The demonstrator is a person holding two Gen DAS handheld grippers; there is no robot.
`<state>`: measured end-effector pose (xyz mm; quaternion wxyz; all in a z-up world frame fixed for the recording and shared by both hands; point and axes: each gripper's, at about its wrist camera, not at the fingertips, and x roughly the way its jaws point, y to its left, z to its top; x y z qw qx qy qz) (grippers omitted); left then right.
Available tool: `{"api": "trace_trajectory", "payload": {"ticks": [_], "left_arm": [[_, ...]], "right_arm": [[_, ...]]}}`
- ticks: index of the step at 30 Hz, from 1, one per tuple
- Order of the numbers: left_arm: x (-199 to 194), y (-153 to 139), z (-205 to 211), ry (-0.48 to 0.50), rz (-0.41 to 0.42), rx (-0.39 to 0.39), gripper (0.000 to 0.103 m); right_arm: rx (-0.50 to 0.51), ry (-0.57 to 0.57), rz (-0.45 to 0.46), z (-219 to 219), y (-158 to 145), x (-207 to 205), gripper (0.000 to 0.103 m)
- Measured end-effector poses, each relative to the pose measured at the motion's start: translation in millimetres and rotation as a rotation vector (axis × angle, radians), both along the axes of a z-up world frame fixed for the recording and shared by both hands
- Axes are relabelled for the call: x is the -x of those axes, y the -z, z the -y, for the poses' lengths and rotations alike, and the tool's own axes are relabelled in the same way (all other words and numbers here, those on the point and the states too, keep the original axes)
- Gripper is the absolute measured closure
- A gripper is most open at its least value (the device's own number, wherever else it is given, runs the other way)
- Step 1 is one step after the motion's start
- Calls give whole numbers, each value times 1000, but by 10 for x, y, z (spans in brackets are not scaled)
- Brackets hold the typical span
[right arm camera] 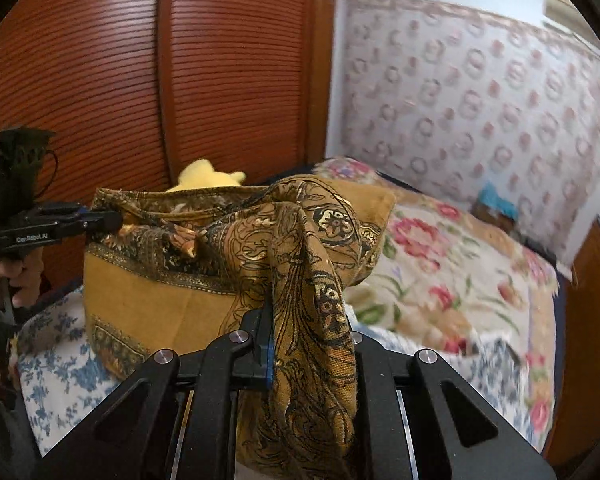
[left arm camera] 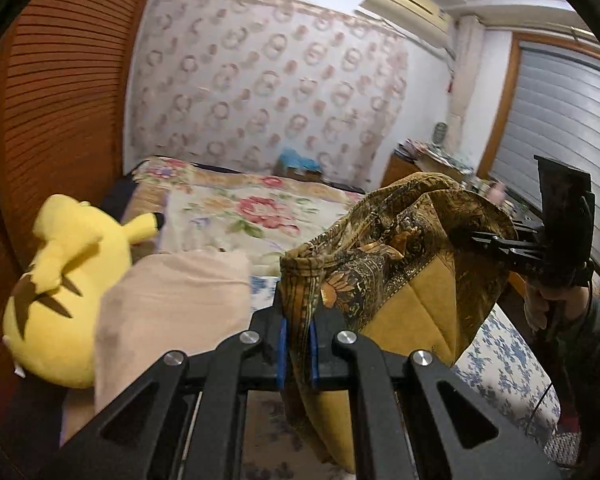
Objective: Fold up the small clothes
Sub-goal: 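Grasp the folded shirt with the left gripper while the right gripper grasps it, lift it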
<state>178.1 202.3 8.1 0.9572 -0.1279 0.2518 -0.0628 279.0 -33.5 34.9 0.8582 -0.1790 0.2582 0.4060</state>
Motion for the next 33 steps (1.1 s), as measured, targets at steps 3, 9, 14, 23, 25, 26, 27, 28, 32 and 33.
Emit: {"api": "trace_trajectory", "payload": {"ticks": [3, 9, 14, 23, 25, 26, 27, 28, 32, 33], "left_arm": [[56, 57, -140, -34, 2, 2, 97], [125, 180, -373, -90, -6, 6, 97], [318, 275, -546, -123, -7, 35, 97], [500, 589, -896, -200, -77, 75, 97], [503, 658, -934, -212, -92, 76, 97], [506, 699, -972, -219, -97, 87, 97], [507, 732, -1000, -226, -102, 93, 97], [503, 764, -1032, -233, -109, 97, 97], [430, 944, -1149, -253, -156, 127, 97], [413, 987, -1167, -259, -169, 128, 97]], "right_arm": [[27, -33, 14, -209, -24, -32, 91], [95, -104, 57, -692, -89, -84, 91], [157, -188, 83, -1145, -151, -114, 91], [252, -324, 35, -2078, 58, -406, 91], [272, -341, 19, -2273, 178, -491, 91], [278, -349, 14, -2357, 238, -526, 91], [281, -354, 9, -2400, 278, -548, 91], [284, -356, -1, -2456, 340, -578, 91], [299, -295, -11, -2579, 500, -706, 66], [295, -263, -10, -2573, 503, -751, 57]]}}
